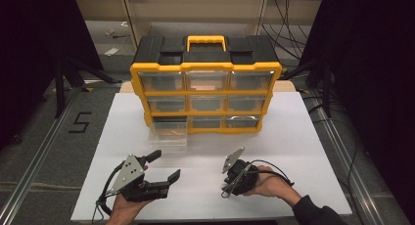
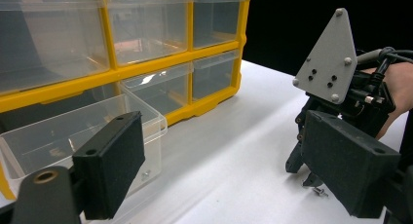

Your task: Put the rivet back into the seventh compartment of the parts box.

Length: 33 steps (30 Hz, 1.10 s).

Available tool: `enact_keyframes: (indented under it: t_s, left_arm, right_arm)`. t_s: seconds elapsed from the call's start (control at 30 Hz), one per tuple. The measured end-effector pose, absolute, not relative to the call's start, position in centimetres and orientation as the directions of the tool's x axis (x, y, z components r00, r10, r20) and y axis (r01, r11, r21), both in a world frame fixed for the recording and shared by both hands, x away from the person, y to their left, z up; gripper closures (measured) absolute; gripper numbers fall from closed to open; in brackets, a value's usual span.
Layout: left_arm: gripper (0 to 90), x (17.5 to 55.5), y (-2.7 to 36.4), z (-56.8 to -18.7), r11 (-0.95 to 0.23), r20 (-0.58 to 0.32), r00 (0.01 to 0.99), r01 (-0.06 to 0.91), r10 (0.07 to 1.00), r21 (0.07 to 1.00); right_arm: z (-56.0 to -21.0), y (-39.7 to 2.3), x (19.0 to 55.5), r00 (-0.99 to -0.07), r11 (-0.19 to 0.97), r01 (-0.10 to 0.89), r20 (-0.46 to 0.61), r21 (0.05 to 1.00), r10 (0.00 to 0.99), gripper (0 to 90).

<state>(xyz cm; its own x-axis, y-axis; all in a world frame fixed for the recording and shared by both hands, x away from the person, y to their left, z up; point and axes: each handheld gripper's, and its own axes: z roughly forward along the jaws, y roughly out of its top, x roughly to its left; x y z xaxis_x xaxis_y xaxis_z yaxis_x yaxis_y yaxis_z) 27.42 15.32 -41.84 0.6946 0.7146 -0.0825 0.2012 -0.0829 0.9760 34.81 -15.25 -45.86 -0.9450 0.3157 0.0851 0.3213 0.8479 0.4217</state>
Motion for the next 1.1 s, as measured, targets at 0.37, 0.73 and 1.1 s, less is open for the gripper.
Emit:
enact_keyframes:
  t_s: [0.37,0.73,1.1]
  left_arm:
    - [15.5,27.4,15.3,-41.9,-0.088,-0.08,0.697,0.201,0.713,0.976]
    - [15.5,27.5,15.3,-41.9,-0.085,-0.084,0.696,0.204,0.713,0.975]
    - [15.5,27.4,15.3,-41.9,-0.085,-0.082,0.696,0.202,0.714,0.976]
  right_arm:
    - [-46.3,-15.1,34.9,-0.945,0.864,0.32,0.06,0.39,0.322,79.5]
    - [-46.2,-14.9,34.6,-0.946,0.866,0.306,0.023,0.395,0.324,83.6]
    - [-43.9,-15.2,35.0,-0.931,0.781,0.321,0.029,0.536,0.363,83.6]
